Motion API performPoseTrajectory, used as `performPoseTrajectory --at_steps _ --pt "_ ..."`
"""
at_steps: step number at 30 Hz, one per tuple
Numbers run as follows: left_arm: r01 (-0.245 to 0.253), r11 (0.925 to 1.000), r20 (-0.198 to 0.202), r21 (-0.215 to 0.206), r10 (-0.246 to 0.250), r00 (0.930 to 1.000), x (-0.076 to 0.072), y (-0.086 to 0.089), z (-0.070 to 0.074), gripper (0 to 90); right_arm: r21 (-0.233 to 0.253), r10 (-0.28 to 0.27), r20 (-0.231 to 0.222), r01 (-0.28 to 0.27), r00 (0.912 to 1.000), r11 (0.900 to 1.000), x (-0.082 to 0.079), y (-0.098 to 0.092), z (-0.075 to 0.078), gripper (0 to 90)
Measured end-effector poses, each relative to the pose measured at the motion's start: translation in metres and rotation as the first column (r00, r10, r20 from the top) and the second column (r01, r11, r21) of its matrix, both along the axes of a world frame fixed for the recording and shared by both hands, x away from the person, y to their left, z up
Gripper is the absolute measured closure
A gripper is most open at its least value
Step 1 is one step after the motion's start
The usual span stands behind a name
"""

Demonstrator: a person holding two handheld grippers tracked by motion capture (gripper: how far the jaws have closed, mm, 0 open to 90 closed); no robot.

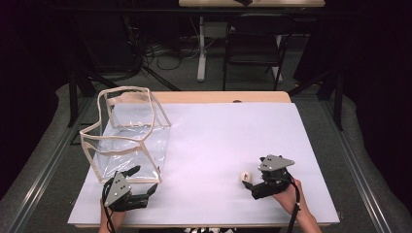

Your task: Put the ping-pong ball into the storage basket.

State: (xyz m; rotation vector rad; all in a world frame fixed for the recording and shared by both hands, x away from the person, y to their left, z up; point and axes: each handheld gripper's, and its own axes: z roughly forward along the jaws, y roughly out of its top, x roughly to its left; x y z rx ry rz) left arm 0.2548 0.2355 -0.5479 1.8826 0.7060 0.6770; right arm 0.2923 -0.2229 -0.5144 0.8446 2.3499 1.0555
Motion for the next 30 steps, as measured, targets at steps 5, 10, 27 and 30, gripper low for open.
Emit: performPoseTrajectory --at_steps 5,10,27,30 --pt "0.003 1.0 0.0 0.0 -0.003 1.0 0.0 0.0 0.0 16.1 -0.007 0.007 -0.01 -0.007 0.9999 1.0 0.003 0.003 0.0 0.7" --pt "0.004 1.0 0.0 0.001 -0.004 1.0 0.0 0.0 0.0 16.1 -0.017 0.012 -0.027 -0.012 0.9996 1.0 0.006 0.007 -0.002 0.7" --pt "0.009 1.0 -0.002 0.0 -0.009 1.0 0.001 -0.001 0.0 16.1 -0.025 0.009 -0.078 -0.011 0.9969 1.0 0.014 0.014 -0.013 0.0" --pt "0.008 1.0 -0.004 -0.001 -0.008 1.0 0.001 -0.002 0.0 16.1 -0.02 0.011 -0.086 -0.013 0.9963 1.0 0.015 0.014 -0.017 0.0"
